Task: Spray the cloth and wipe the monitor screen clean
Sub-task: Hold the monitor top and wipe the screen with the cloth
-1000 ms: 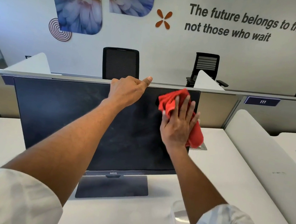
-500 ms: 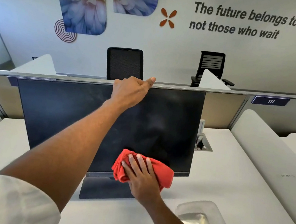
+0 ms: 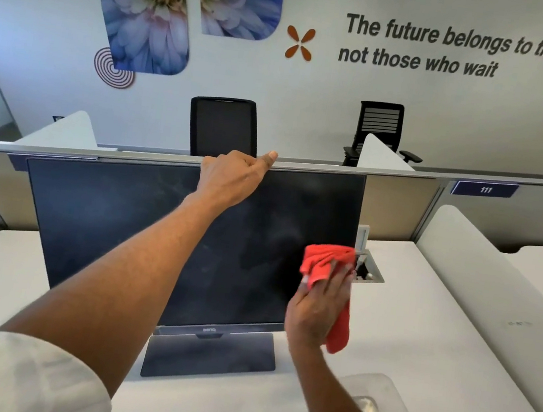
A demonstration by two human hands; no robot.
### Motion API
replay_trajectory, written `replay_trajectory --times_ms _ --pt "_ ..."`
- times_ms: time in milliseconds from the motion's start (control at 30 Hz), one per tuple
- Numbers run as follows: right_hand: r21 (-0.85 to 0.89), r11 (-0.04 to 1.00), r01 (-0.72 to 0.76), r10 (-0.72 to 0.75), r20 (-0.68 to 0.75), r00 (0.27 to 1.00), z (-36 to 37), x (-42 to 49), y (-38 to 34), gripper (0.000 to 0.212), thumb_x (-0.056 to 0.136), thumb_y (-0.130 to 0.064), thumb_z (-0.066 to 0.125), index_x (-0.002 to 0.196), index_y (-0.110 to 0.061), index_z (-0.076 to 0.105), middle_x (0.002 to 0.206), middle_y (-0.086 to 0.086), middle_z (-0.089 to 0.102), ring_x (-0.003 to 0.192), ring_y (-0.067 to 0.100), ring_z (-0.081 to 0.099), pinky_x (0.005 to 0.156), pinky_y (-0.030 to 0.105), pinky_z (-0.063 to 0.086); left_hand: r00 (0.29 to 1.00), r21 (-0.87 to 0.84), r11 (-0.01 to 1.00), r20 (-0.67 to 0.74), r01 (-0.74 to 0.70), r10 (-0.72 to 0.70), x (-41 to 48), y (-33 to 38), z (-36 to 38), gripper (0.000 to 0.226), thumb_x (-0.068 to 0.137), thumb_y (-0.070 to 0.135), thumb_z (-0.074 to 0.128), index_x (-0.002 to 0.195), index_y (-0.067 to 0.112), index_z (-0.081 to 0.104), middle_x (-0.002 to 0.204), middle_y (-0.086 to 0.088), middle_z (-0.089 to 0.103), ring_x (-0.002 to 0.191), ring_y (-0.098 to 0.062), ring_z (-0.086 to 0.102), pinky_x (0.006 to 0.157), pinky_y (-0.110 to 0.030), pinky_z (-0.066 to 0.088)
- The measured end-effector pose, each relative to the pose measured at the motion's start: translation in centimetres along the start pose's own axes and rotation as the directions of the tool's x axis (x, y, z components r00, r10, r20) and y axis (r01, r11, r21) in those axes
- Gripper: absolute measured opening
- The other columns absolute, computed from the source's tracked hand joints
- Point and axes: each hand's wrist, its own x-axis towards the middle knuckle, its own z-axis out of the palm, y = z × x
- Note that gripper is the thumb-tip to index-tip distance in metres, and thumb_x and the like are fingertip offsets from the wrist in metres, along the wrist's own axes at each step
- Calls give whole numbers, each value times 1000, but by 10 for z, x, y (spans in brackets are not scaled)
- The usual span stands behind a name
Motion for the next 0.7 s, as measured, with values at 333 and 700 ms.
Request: replay_trajectory --times_ms 333,700 --pt "-122 842 525 -494 216 842 12 -21 -27 69 92 -31 59 152 -17 29 159 11 21 145 41 25 118 52 21 1000 -8 1000 25 -1 1 -1 2 -6 55 94 62 22 61 23 43 67 5 56 71 -18 52 83 -41 30" --pt "-14 995 100 -101 -77 992 -39 189 -94 48 100 -35 38 137 -7 50 147 13 46 141 38 31 117 54 18 997 -160 985 47 69 -63 -1 0 -8 45 94 47 28 103 19 62 83 12 56 85 -21 43 83 -37 25"
